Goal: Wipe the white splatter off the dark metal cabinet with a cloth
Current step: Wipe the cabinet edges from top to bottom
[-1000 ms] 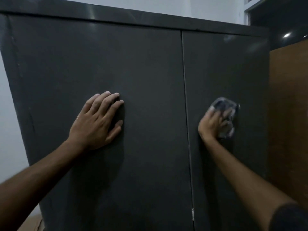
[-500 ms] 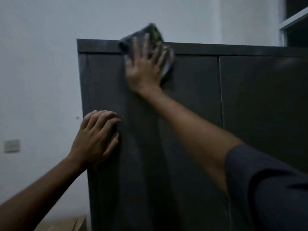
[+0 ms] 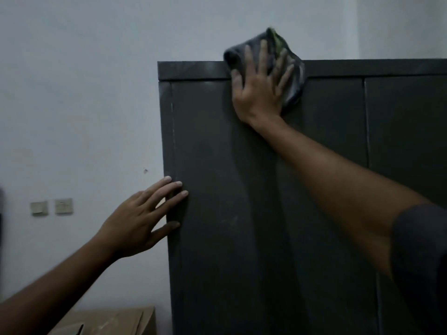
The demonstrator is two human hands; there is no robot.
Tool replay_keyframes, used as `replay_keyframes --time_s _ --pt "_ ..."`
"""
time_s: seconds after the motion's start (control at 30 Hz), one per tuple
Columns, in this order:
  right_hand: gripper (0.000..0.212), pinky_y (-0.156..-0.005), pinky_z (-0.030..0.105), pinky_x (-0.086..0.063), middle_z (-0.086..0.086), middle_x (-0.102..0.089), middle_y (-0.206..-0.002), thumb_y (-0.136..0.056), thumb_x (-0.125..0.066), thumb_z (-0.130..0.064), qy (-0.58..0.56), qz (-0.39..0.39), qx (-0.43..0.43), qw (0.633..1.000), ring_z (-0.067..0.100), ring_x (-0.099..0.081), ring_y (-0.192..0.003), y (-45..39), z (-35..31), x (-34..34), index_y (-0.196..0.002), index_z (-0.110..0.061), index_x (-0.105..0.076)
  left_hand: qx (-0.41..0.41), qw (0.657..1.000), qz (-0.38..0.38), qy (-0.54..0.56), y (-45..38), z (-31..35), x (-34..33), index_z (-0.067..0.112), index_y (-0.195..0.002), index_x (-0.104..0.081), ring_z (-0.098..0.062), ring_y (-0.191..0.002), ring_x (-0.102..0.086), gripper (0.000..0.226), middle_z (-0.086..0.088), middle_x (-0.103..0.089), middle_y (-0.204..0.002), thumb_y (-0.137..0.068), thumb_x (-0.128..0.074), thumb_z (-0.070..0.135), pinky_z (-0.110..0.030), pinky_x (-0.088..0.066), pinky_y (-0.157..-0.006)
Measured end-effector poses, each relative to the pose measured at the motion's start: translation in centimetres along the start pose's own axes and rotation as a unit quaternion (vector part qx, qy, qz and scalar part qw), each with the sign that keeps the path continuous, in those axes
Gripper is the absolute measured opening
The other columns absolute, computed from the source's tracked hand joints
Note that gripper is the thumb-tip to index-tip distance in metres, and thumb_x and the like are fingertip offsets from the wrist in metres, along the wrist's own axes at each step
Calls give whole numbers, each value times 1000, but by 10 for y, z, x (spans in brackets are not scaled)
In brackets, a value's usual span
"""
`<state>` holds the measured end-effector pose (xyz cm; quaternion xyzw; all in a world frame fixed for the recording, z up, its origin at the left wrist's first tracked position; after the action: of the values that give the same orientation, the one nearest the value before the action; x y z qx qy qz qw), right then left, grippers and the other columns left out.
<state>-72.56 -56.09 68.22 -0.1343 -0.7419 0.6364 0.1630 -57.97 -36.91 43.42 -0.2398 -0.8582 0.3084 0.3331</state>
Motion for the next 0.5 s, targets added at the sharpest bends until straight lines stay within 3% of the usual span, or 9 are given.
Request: replay_keyframes --time_s 0.1,0.17,0.23,0.3,0.37,0.43,0.5 --pt "63 -123 62 6 2 -16 -172 -101 -28 -57 21 -30 160 986 47 -3 -156 6 -99 -23 -161 -37 -28 0 1000 -13 -1 5 -1 -12 21 -166 -23 -28 -161 -17 68 -5 -18 -174 -109 -31 57 -40 -41 -114" --pt "61 -124 63 3 4 -20 -171 -102 -30 -55 26 -41 315 948 49 -6 -156 59 -146 -35 -160 -36 -34 2 1000 -19 -2 8 -3 -17 23 -168 -15 -26 -162 -9 69 -3 -11 -176 -109 -27 58 -36 -34 -119" --pt "54 -124 64 -7 5 -26 -169 -105 -37 -51 14 -59 470 880 46 -11 -156 133 -147 -41 -156 -33 -42 2 1000 -20 -5 8 -3 -21 23 -168 -11 -25 -162 -4 70 -3 -6 -176 -109 -26 59 -35 -26 -119" --pt "54 -125 61 -11 3 -25 -170 -107 -37 -50 22 -91 529 843 40 -10 -158 170 -102 -41 -159 -33 -37 2 1000 -25 -4 7 -3 -22 22 -168 -12 -25 -162 -3 71 -4 -4 -176 -109 -25 59 -35 -23 -120" --pt "55 -125 60 -12 1 -25 -170 -107 -37 -51 39 -64 471 879 41 -12 -157 140 -56 -30 -159 -33 -36 7 999 -37 -3 7 -5 -25 23 -168 -10 -24 -162 -3 71 -2 -3 -176 -109 -25 59 -34 -20 -122" --pt "57 -125 61 -9 3 -22 -171 -106 -35 -53 48 -23 321 946 43 -13 -157 80 -32 -20 -160 -34 -34 18 999 -45 -1 8 -5 -26 23 -168 -7 -22 -162 0 71 0 0 -176 -109 -24 59 -33 -15 -124" --pt "61 -125 63 -5 5 -17 -172 -104 -28 -57 44 7 182 982 46 -9 -156 41 -48 -15 -162 -35 -29 27 999 -38 -5 9 -4 -25 23 -168 -6 -21 -162 2 70 1 2 -176 -110 -24 58 -30 -8 -127"
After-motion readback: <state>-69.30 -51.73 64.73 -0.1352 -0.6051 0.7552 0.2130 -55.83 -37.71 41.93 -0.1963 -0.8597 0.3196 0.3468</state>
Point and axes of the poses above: each hand's wrist, its own y-axis away from the middle knuckle, its own x-axis out of the back of the hand, z = x × y, the point moved 10 cm from there along -y, towards the middle knuckle
